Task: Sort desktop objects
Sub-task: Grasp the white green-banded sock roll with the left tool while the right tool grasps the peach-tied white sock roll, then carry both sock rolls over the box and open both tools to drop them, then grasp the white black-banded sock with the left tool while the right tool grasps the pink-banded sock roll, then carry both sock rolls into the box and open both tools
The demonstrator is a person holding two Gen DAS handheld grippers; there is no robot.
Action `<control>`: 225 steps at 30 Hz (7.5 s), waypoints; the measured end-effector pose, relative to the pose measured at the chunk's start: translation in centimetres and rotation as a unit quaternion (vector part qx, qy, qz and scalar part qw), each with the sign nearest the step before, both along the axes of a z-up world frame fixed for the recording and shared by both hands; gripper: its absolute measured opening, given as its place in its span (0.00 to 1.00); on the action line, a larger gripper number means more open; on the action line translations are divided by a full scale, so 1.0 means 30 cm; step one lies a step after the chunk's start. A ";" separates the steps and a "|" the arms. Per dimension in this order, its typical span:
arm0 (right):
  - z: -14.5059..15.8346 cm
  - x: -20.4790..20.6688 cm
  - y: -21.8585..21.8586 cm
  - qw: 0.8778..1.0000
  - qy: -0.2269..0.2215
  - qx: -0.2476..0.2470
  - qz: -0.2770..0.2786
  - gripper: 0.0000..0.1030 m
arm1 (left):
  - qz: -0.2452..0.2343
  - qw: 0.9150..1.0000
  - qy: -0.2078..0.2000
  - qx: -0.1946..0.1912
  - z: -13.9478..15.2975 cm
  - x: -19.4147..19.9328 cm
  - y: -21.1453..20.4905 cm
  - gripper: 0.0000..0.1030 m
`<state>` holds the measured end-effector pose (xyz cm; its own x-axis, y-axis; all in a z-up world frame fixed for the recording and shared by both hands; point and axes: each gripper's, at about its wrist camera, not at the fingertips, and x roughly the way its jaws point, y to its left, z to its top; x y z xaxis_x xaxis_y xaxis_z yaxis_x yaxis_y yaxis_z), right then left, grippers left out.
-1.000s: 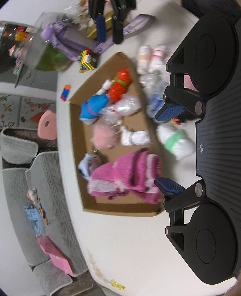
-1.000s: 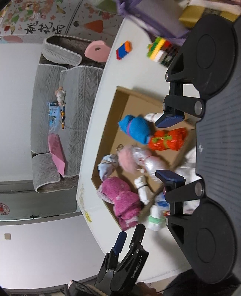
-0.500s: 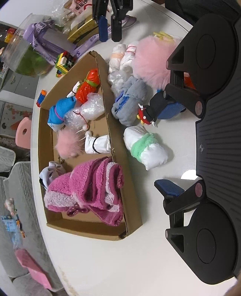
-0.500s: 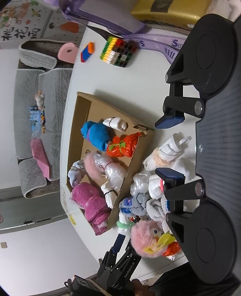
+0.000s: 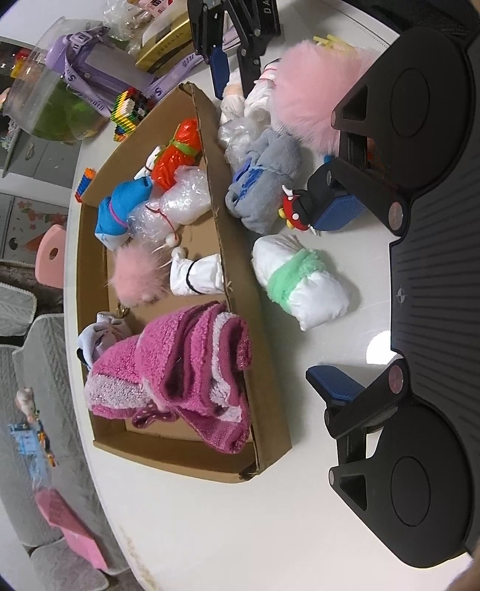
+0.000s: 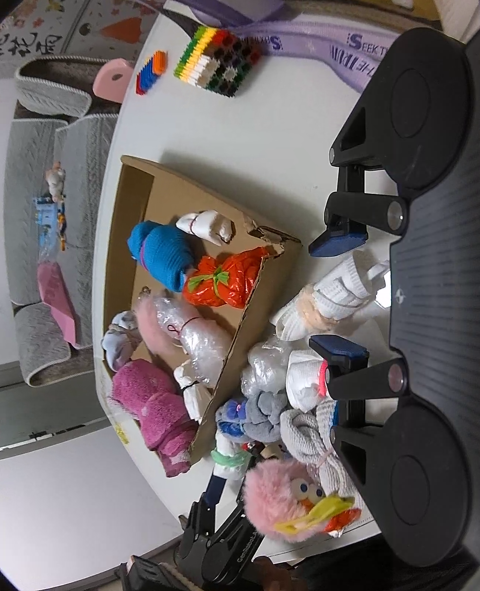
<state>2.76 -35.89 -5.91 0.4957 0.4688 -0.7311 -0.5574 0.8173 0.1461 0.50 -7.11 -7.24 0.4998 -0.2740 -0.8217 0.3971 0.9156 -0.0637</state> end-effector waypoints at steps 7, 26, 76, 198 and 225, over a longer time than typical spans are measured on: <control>-0.005 0.004 0.012 1.000 -0.005 0.004 0.011 0.43 | -0.008 1.000 -0.019 -0.011 0.002 -0.010 -0.004 0.61; 0.027 -0.061 -0.035 0.999 -0.013 0.029 -0.007 0.23 | 0.001 0.998 -0.063 -0.010 0.109 -0.158 0.049 0.44; 0.559 0.245 0.024 0.990 -0.140 0.013 0.021 0.23 | -0.046 0.986 -0.157 -0.018 0.668 0.186 -0.178 0.44; 0.081 -0.181 0.082 0.994 -0.044 -0.059 0.076 0.28 | -0.133 0.989 -0.054 0.042 0.067 -0.313 -0.023 0.57; 0.494 0.002 -0.038 0.988 -0.135 -0.051 0.045 0.28 | -0.074 0.985 -0.156 0.008 0.587 -0.061 -0.007 0.57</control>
